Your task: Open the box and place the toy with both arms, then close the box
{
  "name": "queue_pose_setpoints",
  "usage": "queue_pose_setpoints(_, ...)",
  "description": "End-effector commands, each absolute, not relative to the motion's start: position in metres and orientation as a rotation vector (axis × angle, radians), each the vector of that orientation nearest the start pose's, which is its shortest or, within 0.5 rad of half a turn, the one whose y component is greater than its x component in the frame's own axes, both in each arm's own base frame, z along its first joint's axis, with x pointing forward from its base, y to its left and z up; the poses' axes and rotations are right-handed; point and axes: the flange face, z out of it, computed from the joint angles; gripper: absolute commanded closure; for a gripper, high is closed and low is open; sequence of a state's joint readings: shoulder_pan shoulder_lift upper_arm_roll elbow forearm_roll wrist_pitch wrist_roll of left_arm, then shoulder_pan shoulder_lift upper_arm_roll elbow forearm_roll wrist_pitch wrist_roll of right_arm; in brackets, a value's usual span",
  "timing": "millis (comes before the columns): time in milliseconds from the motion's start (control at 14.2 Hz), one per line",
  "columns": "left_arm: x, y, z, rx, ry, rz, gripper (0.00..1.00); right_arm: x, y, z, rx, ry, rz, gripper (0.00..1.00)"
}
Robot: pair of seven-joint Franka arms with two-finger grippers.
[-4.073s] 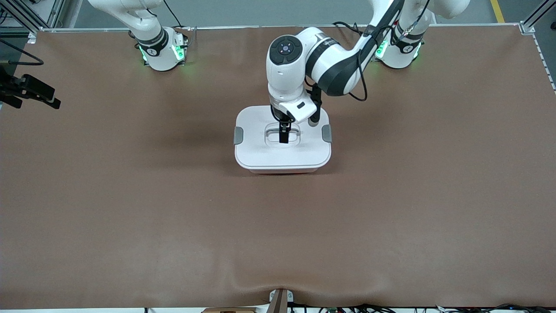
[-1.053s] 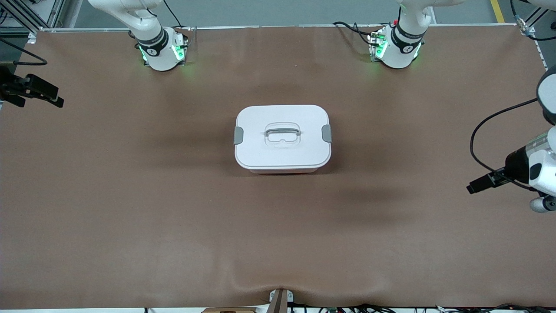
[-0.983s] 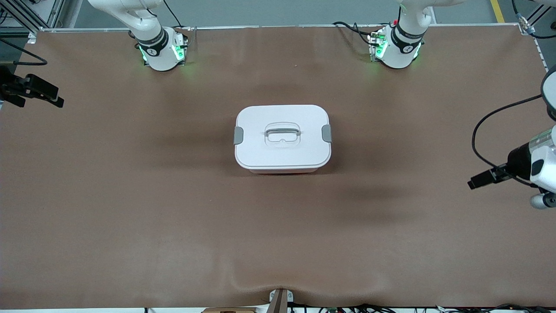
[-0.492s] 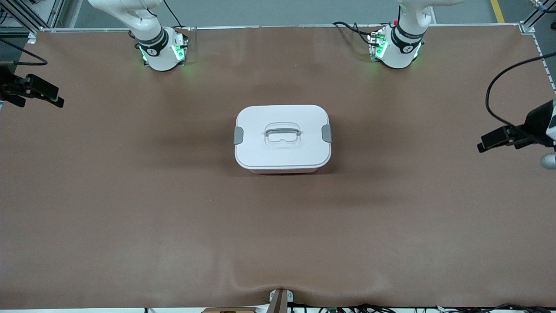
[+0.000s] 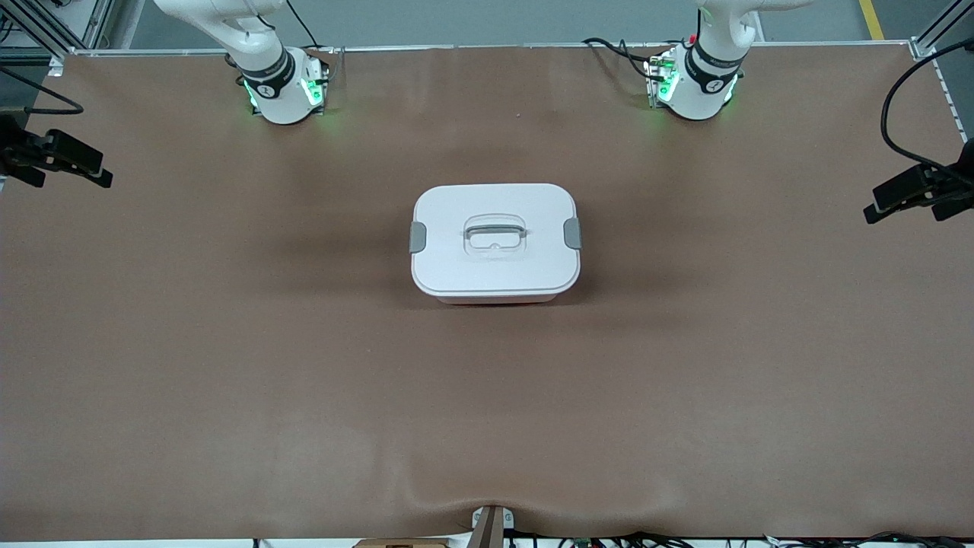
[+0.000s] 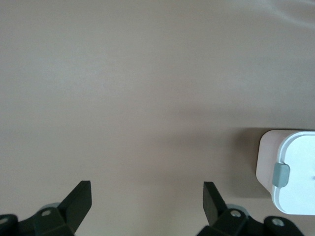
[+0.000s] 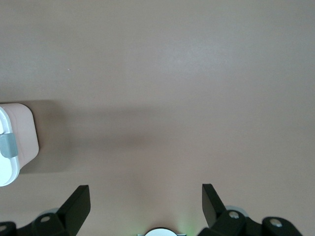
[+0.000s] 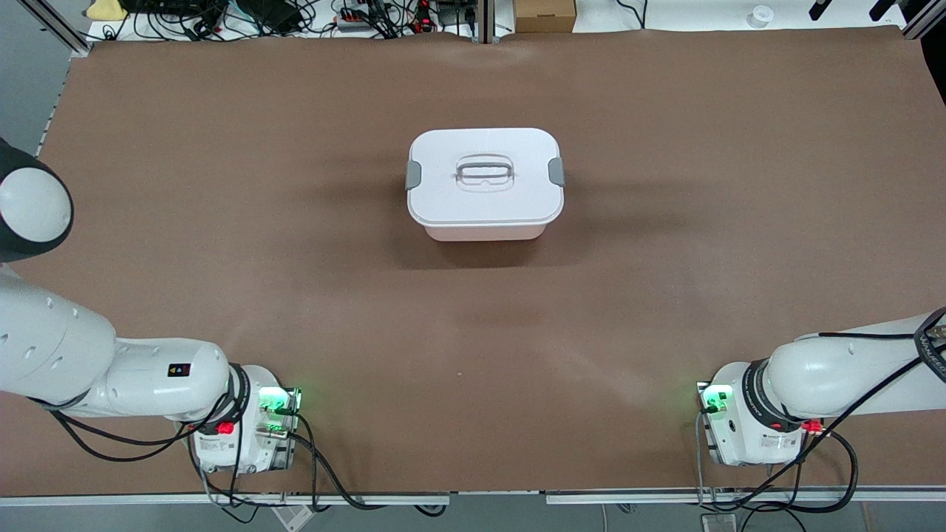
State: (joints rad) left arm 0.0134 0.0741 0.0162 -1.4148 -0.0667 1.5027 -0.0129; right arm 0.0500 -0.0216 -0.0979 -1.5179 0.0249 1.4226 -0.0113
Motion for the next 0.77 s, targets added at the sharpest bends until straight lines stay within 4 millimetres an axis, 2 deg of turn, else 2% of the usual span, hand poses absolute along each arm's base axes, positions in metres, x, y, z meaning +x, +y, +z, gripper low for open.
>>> queue_pose_setpoints(0,0.551,0.02,0.659,-3.208,-0.005,-0.007,0.0,0.53,-0.024,0.651,-3.106,0.047,0.106,0.0)
queue_pose_setpoints(351,0.533,0.014,0.651,-3.207,0.007,-0.034,0.0,0.53,-0.025,0.652,-3.104,0.049,0.098,0.0)
queue_pose_setpoints(702,0.542,0.013,0.641,-3.159,0.065,-0.084,0.0,0.53,-0.024,0.652,-3.104,0.047,0.106,0.0)
